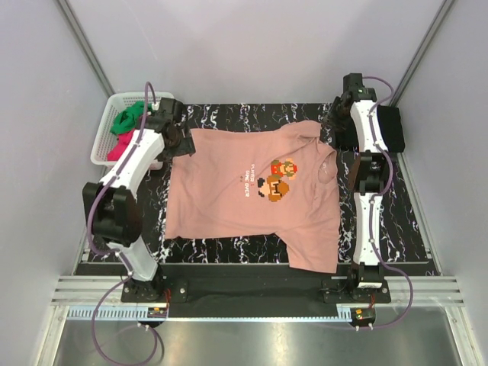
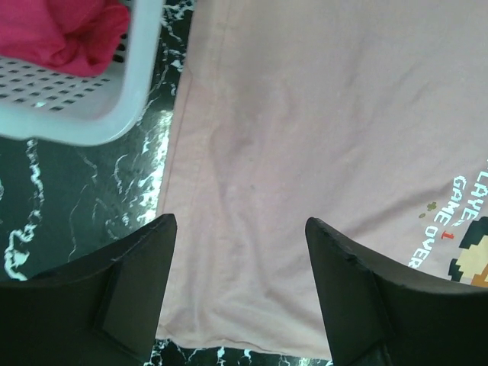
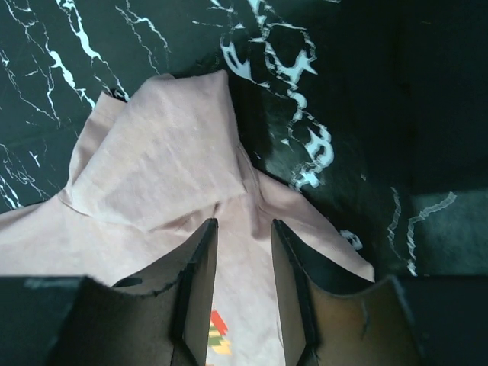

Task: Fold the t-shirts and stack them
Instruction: Fold the tshirt

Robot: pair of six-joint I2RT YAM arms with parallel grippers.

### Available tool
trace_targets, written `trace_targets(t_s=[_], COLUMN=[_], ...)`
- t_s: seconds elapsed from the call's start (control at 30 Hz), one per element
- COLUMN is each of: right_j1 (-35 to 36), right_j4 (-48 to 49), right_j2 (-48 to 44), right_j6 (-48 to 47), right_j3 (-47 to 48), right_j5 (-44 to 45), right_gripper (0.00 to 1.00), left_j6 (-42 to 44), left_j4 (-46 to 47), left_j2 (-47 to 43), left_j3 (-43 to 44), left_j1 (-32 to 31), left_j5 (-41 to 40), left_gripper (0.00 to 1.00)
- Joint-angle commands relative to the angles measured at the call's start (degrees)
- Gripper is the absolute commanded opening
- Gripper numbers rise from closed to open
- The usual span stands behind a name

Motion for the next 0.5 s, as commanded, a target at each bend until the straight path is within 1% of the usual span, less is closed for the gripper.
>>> trace_targets(t_s=[0.0,0.07,0.1,0.13,0.17,0.3,0.47], right_j1=[1.1,0.9,1.0,1.0,-0.6,-1.4,-3.4], right_j4=[4.6,6.4,6.8,7.5,8.0,10.8,12.3], right_j2=[0.7,1.8,2.8,3.2,3.6,3.5,4.7], right_j6=[-0.3,-1.0,-1.0,-0.5,-0.3,0.1,0.9], right_j3=[2.7,3.2,4.1,4.5,4.7,4.3,4.4], right_j5=[-4.1,-5.0,-6.3,-6.9,-7.3,-7.5,-8.5], right_gripper=[0.42,0.44,0.47,0.47,0.47,0.48,0.50], left_j6=[1.9,2.4,2.4,2.6,2.9,3.4,2.4], left_j4=[4.1,5.2,5.4,5.7,5.8,5.7,5.1], left_j2=[3.1,4.5,6.2,7.1,8.0,13.1,15.6], left_j3=[2.7,2.9,3.8,4.4,5.8,10.8,17.0], left_j1=[-0.1,-0.1,-0.1,-0.1,-0.1,0.1,0.8], left_j5=[3.9,5.6,5.9,6.2,6.8,8.6,10.9], left_gripper=[0.73,0.72,0.72,0.72,0.72,0.72,0.71])
